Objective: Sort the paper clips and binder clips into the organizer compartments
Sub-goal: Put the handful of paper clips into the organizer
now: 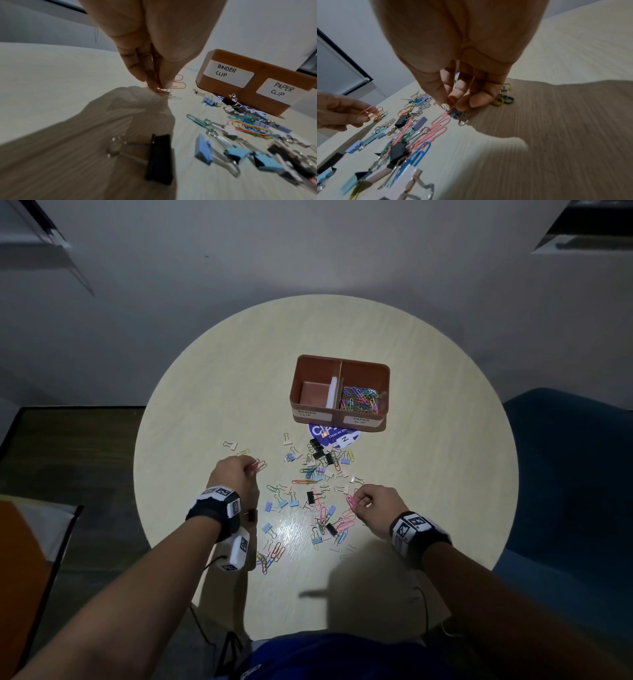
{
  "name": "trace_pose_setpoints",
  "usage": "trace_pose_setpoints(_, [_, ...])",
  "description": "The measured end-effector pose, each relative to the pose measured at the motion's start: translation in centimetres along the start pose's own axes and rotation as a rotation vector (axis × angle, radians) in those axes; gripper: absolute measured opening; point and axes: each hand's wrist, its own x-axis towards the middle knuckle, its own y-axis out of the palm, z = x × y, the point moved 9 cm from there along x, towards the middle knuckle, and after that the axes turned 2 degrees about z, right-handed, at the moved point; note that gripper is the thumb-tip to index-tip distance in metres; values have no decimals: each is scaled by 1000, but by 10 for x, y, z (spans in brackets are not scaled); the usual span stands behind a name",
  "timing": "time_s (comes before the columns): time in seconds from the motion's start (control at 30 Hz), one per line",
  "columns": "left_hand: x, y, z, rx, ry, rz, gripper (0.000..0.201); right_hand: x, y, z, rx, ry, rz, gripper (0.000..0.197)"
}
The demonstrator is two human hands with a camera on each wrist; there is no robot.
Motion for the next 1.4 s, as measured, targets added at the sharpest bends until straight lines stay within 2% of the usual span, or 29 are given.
trace_pose_setpoints(0.17, [1, 8, 0, -21, -21, 10, 15, -1, 5, 5, -45, -30, 65, 11])
trace_pose_setpoints(0.33, [-2, 25, 2, -25, -7, 78, 21, -3, 16, 15, -125, -103, 164, 4])
trace_pose_setpoints(0.47, [-4, 32, 4, -10, -9, 112, 20, -3, 9, 21, -120, -127, 72, 6])
trace_pose_setpoints(0.57, [-9, 35, -1, -10, 27, 125, 19, -6, 2, 17, -54, -80, 8, 7])
trace_pose_setpoints(0.7, [-13, 38, 4, -119, -50, 124, 15, -9, 0, 12, -22, -36, 21, 9])
trace_pose_setpoints(0.77, [-14, 41, 6, -189, -83, 119, 13, -12, 0, 10, 36, -44, 18, 19])
trace_pose_setpoints(0.87, [-20, 44, 1, -346, -77, 134, 27, -18, -1, 10, 102, -37, 46, 34])
trace_pose_setpoints(0.97, [-26, 48, -2, -399, -72, 171, 31, -22, -3, 11, 147, -10, 63, 32])
trace_pose_setpoints(1.07, [-30, 49, 0, -351, -88, 194, 26, -27, -5, 9, 290, 38, 68, 28])
trace_pose_setpoints(1.17, [-36, 49, 1, -304, -87, 205, 11, -30, -3, 9, 342, 44, 109, 31])
trace_pose_setpoints(1.27, [-43, 48, 1, -283, -77, 204, 7, -31, 1, 8, 298, 33, 142, 29])
trace_pose_setpoints(1.4, [-53, 48, -2, -200, -43, 225, 8, -34, -5, 10, 112, -21, 107, 14])
